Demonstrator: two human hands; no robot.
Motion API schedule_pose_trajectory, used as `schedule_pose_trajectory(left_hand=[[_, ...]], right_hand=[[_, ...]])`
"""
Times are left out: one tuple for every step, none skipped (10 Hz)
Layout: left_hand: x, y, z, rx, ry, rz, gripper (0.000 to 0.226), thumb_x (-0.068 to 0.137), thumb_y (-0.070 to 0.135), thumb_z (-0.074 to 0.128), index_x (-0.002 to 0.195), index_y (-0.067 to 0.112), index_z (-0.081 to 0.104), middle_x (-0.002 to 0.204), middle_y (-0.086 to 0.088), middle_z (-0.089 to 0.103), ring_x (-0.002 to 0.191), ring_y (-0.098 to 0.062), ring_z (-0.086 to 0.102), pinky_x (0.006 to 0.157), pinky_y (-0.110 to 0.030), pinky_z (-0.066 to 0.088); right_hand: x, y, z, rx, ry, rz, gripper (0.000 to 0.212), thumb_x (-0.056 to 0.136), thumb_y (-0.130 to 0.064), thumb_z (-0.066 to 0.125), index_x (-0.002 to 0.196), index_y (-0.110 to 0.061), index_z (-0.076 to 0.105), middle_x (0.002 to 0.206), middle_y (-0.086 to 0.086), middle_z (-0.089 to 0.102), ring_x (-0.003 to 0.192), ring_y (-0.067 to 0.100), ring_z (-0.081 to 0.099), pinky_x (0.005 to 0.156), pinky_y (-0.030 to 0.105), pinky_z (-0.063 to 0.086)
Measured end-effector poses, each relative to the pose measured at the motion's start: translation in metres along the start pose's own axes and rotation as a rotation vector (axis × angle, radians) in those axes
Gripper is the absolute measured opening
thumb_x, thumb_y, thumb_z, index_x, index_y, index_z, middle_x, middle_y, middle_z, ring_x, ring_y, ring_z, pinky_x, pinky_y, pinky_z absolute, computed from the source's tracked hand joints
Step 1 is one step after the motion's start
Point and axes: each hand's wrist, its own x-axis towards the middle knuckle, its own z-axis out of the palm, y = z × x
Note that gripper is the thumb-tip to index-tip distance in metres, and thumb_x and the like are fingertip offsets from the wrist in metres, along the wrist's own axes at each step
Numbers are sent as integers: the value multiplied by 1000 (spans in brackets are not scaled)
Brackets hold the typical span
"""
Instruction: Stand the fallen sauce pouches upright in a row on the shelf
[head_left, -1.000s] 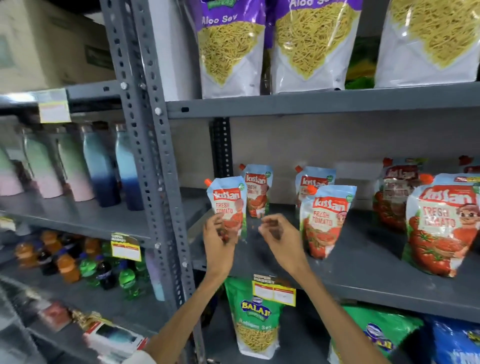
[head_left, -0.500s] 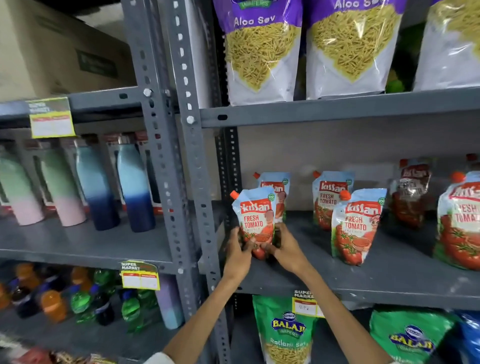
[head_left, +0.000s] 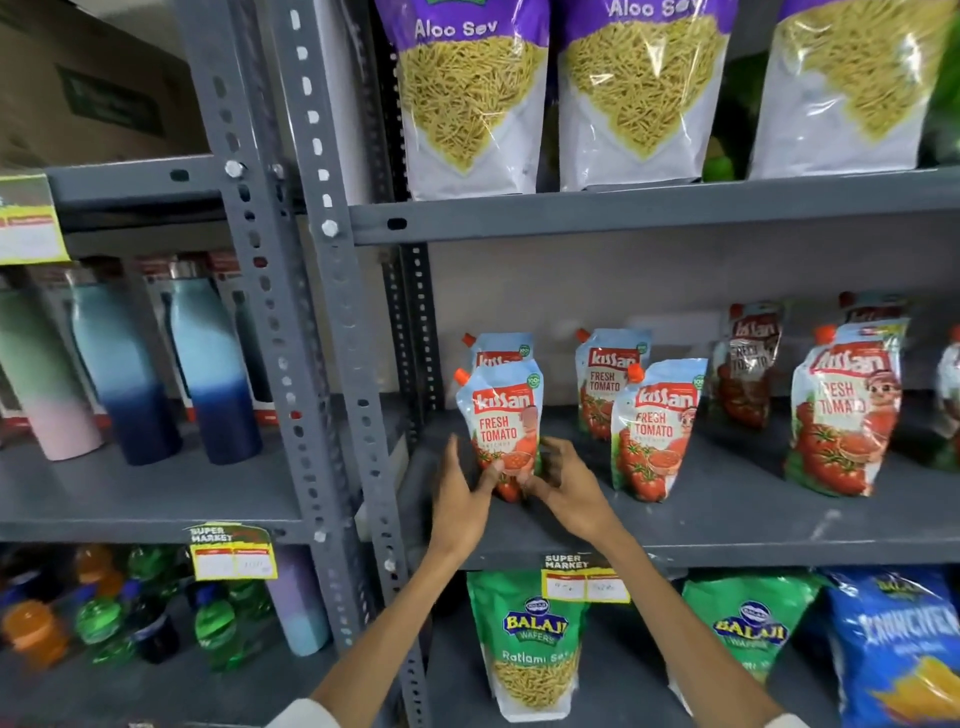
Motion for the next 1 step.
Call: schedule_pose_trajectory(left_hand=[[-37, 17, 6, 45, 339, 186, 67, 95, 39, 59, 152, 18, 31, 156, -2, 39, 145, -16, 36, 113, -26, 31]], right_hand=[[-24, -4, -12, -36, 46, -10, 71, 90, -28, 67, 147, -10, 29, 131, 7, 60, 116, 14, 59, 95, 22, 46]])
